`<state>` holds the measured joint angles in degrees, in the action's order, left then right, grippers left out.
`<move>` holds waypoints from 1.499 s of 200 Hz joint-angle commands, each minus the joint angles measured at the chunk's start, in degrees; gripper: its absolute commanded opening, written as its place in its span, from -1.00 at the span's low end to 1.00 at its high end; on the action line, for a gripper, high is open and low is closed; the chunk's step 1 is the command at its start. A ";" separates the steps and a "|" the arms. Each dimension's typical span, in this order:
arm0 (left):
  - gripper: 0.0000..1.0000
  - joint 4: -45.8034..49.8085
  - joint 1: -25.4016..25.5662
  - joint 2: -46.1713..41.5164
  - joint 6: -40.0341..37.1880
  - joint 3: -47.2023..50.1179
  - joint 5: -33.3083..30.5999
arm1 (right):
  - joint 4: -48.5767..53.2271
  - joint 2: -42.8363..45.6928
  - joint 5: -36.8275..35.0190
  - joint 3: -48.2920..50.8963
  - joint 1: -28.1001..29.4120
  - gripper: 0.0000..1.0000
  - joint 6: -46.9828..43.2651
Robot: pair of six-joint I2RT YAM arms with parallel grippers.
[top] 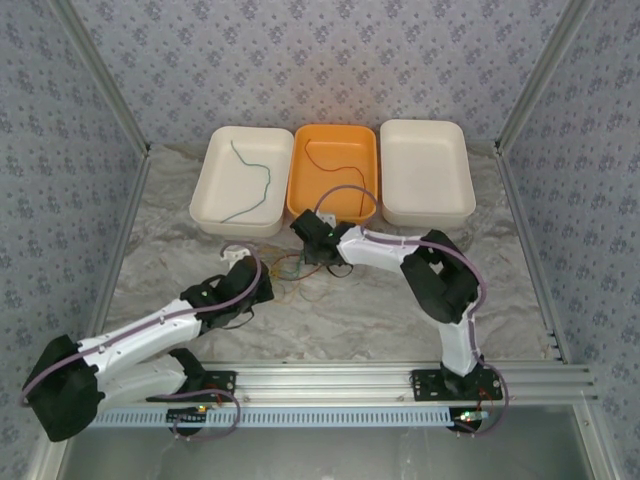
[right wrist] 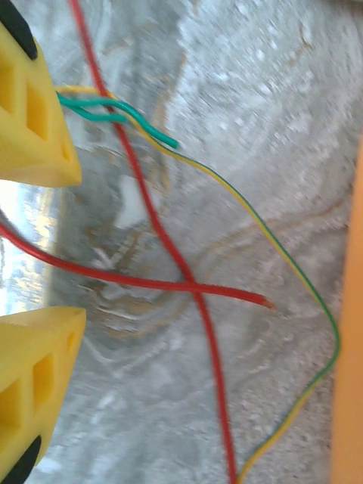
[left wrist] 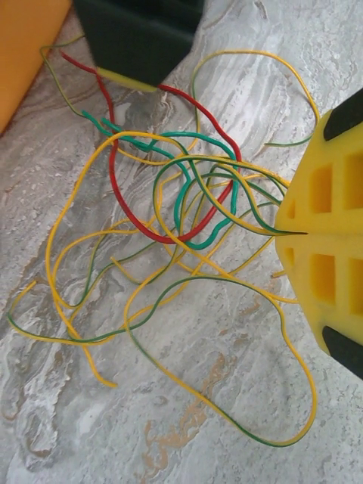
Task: Untangle the cables
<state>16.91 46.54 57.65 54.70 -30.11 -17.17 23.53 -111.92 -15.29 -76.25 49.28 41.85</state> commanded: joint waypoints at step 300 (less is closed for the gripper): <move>-1.00 -6.74 -18.54 -3.05 -3.65 -5.10 18.44 | 1.77 39.07 11.62 14.76 -12.28 -1.00 -7.90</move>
<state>12.73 28.38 54.43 51.83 -34.59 -2.42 23.66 -74.59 -6.46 -62.22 37.76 35.46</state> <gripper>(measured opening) 0.053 0.058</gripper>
